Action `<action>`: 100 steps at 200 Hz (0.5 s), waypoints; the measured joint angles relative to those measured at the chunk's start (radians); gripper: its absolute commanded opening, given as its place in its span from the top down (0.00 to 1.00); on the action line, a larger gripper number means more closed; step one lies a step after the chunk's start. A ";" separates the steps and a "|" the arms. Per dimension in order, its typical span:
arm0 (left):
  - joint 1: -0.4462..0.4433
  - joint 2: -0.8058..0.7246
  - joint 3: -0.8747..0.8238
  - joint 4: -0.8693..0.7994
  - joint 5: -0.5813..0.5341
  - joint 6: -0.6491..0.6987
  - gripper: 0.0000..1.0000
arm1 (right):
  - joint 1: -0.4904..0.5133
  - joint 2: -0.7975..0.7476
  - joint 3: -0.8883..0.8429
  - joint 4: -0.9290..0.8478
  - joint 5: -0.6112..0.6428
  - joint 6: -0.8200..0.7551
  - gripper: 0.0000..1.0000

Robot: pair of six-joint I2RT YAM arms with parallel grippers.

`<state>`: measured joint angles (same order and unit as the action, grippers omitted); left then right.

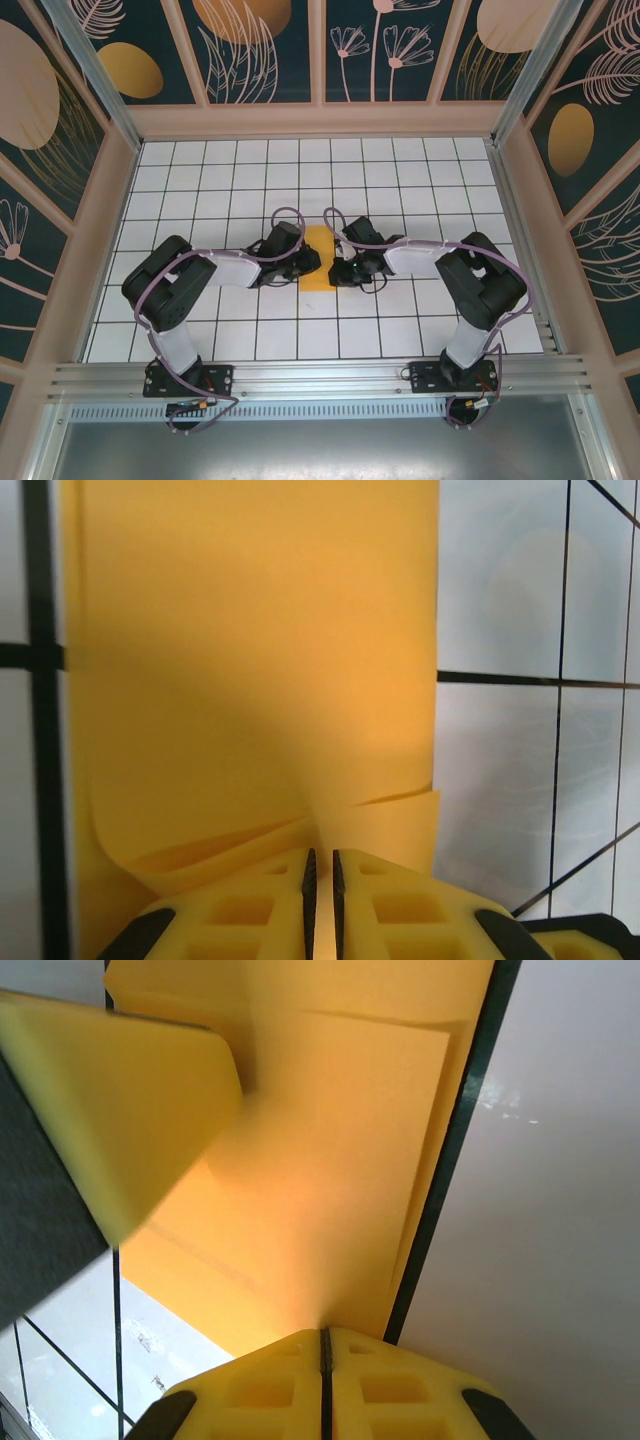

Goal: Fold a paper plane with a square sheet of paper (pick it up from the middle)
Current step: Fold the triangle a second time at the center of the table.

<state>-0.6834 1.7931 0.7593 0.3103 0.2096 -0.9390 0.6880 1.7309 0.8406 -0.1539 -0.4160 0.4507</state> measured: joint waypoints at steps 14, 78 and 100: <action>0.011 -0.001 0.000 -0.001 0.001 0.005 0.82 | 0.000 0.000 -0.002 0.005 0.000 0.000 0.89; 0.049 -0.001 0.030 -0.064 -0.037 0.050 0.83 | 0.000 0.000 -0.007 0.017 0.000 0.000 0.89; 0.057 -0.001 0.051 -0.107 -0.076 0.072 0.83 | 0.000 0.000 -0.008 0.019 0.000 0.000 0.89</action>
<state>-0.6262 1.7924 0.8108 0.2031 0.1341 -0.8673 0.6880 1.7309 0.8326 -0.1352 -0.4164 0.4507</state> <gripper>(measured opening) 0.173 0.113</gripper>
